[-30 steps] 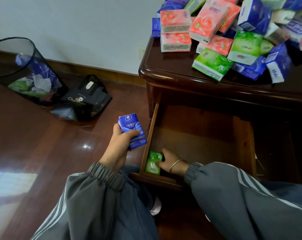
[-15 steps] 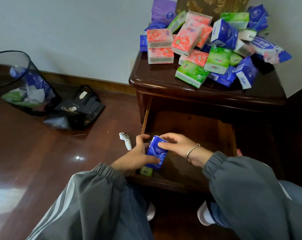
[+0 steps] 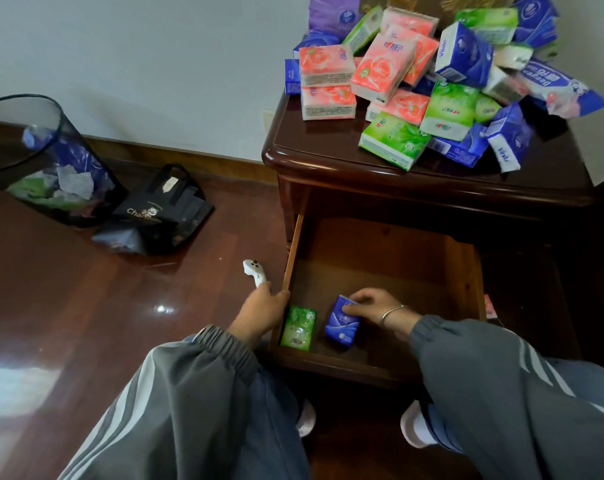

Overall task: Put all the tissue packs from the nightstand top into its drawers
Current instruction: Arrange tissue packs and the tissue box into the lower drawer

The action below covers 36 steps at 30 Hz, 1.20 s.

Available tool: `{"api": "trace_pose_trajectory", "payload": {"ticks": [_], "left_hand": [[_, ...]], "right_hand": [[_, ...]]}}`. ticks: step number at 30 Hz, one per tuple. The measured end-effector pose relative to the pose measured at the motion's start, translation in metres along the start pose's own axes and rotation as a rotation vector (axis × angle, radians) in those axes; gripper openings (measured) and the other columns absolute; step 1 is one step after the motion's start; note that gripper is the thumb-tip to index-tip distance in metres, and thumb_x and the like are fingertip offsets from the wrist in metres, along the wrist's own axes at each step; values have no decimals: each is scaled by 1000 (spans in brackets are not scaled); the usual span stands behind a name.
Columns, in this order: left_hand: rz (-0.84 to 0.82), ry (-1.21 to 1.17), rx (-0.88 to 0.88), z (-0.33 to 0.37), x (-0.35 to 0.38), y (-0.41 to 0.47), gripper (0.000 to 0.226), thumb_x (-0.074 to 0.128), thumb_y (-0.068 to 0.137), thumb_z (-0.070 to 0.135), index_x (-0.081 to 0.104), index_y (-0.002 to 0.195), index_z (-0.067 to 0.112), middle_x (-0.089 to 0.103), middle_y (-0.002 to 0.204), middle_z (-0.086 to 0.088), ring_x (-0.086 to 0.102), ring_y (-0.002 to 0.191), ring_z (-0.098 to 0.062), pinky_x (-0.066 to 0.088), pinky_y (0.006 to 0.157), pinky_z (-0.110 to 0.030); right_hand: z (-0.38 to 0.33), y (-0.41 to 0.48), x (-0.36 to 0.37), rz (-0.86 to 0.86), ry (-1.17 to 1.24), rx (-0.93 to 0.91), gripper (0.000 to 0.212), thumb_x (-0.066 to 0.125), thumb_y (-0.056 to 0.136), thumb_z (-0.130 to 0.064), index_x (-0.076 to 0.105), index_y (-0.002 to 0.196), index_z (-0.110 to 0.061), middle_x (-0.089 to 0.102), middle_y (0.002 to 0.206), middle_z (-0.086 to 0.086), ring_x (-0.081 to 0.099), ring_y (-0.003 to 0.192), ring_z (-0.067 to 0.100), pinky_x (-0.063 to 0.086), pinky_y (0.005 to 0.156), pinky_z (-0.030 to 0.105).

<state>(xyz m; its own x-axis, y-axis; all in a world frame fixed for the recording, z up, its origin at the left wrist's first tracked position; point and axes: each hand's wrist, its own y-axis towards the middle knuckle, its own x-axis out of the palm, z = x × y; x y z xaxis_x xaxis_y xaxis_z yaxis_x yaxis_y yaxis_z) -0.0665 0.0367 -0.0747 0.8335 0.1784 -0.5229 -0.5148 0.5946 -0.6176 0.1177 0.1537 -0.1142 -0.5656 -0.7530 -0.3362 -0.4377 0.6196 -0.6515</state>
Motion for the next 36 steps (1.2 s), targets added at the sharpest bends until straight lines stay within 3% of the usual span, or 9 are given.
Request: {"api": "trace_pose_trajectory", "payload": {"ticks": [4,6,10,15,20,25,28,32,36], "left_hand": [[-78,61,40,1,8,-2,27,46,95,22,59,113,6,64,112,-14,60,102,-27,44,87,-33],[-87,54,41,-1,6,0,27,47,93,18,59,115,8,65,111,-12,60,102,-26,45,89,-33],[-160,26,29,-3,5,2,31,47,91,16,55,122,15,64,112,-7,62,101,-21,49,92,-35],[-143,50,41,-3,5,2,30,51,91,16,53,120,12,64,114,-10,62,104,-25,47,98,-43],[-116,121,76,-3,6,1,28,54,92,22,53,119,14,64,116,-8,61,105,-24,46,97,-38],[-71,193,102,1,5,-3,32,53,94,28,55,120,9,64,118,-9,60,108,-26,45,95,-36],[118,264,213,23,0,-16,32,53,94,28,56,119,9,63,116,-11,60,107,-29,44,85,-32],[437,204,705,96,-7,-46,33,58,91,22,57,122,9,60,115,-7,56,109,-22,41,91,-30],[552,222,1011,190,-8,-65,40,54,92,34,51,127,14,56,122,-4,50,115,-20,40,94,-36]], "right_hand": [[4,12,35,15,-190,-57,35,66,85,-12,58,115,3,62,114,19,59,97,25,44,81,20],[6,10,54,-34,-333,-75,36,59,90,-15,53,122,0,59,122,20,58,109,32,44,84,25],[10,5,65,-175,-537,-106,65,54,92,-18,21,146,-3,25,151,17,34,135,30,29,105,25],[8,2,51,-220,-482,-125,68,54,93,-20,17,149,-10,18,155,11,24,141,25,23,111,25],[13,-6,50,-133,-337,-130,76,59,89,-20,13,150,-17,13,157,10,19,144,24,21,115,31],[0,-20,23,-68,-345,-220,55,57,91,-21,36,141,-13,33,149,9,34,136,23,29,109,27],[-20,-46,-18,104,-312,-383,32,56,90,-18,58,122,-19,59,127,1,55,117,14,42,97,22],[-60,-94,-102,635,-192,-679,20,59,81,-20,65,99,-23,70,91,-7,65,84,10,53,77,28],[-94,-103,-181,1066,-357,-724,42,65,78,-31,58,114,-12,62,110,7,58,100,29,46,87,39]]}}
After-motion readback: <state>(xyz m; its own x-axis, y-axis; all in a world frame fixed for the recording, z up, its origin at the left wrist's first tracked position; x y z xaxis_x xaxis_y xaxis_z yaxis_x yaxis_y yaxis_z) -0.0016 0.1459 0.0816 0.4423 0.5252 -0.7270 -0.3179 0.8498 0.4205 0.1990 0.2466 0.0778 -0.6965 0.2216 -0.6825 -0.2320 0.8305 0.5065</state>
